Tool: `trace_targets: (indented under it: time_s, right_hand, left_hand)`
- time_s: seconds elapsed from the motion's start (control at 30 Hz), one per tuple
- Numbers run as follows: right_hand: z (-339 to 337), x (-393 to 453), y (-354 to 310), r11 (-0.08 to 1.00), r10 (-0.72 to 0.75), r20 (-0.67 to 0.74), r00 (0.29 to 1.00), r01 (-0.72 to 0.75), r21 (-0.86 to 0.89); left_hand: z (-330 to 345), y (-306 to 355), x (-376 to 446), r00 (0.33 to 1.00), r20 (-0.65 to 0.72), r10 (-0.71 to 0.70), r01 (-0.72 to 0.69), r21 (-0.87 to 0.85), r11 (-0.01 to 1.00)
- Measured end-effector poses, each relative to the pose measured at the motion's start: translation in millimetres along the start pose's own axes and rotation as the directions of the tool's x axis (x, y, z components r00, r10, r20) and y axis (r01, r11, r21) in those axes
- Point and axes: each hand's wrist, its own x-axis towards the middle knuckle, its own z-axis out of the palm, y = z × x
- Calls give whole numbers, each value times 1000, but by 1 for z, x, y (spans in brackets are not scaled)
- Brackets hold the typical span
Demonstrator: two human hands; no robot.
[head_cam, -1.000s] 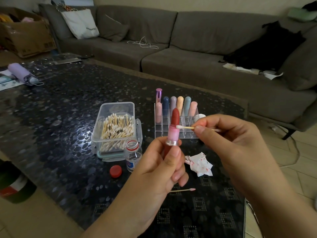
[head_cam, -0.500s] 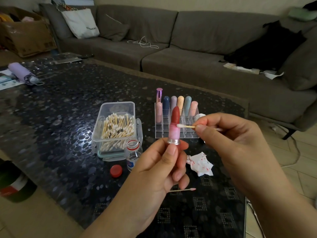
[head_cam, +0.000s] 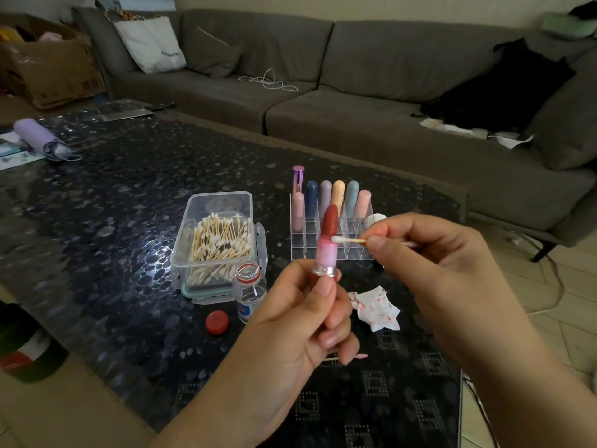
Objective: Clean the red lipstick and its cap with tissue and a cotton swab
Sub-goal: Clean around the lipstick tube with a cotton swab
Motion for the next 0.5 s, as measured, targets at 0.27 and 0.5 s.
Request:
trace_targets:
  time_s: [0.27,0.5]
  right_hand:
    - [-2,2,2,1000,6,-4,1000,-5,18]
    - [-2,3,3,998,13,3,1000,-13,65]
  left_hand:
    - [0,1,0,1000,15,2,-2,-28,1000]
    - [-1,3,-1,999,43,4,-2,-47,999]
